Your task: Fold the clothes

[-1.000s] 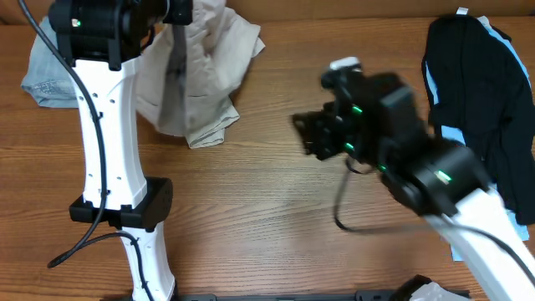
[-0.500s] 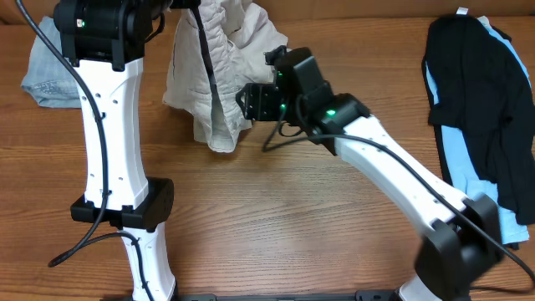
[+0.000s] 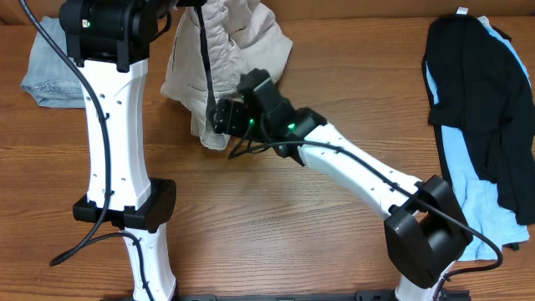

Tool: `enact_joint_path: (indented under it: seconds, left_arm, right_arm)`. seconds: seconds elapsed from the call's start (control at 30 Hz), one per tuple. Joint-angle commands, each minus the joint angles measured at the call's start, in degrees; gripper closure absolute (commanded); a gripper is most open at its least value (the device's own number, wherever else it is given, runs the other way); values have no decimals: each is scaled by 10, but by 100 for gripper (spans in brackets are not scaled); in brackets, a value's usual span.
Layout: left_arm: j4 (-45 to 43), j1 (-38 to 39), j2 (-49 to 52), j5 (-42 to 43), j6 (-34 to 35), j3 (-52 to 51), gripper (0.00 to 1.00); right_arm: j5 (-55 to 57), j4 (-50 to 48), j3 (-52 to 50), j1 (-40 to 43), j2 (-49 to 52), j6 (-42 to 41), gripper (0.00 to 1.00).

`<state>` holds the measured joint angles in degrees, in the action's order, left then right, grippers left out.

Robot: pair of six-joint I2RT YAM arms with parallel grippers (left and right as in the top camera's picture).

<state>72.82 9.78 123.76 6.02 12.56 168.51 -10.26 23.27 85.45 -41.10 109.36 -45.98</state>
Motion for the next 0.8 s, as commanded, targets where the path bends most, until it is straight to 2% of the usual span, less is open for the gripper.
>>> enact_joint_path:
  seconds: [0.0, 0.17, 0.53, 0.6, 0.63, 0.77]
  left_arm:
    - [-7, 4, -17, 11, 12, 19, 96]
    - [-6, 4, -17, 11, 12, 19, 96]
    - [-3, 7, -17, 10, 12, 19, 96]
    - [-1, 7, -17, 9, 12, 19, 96]
    - [-1, 7, -17, 8, 12, 19, 96]
    - [0, 7, -17, -5, 12, 19, 96]
  right_arm:
    - [34, 2, 0, -6, 16, -38, 19]
    - [57, -6, 0, -7, 54, -71, 14]
    - [68, -38, 0, -7, 145, -81, 16]
    - [68, -34, 0, -7, 158, -80, 24]
    - [68, -31, 0, -6, 161, -72, 35]
    - [67, -18, 0, 0, 160, 16, 61]
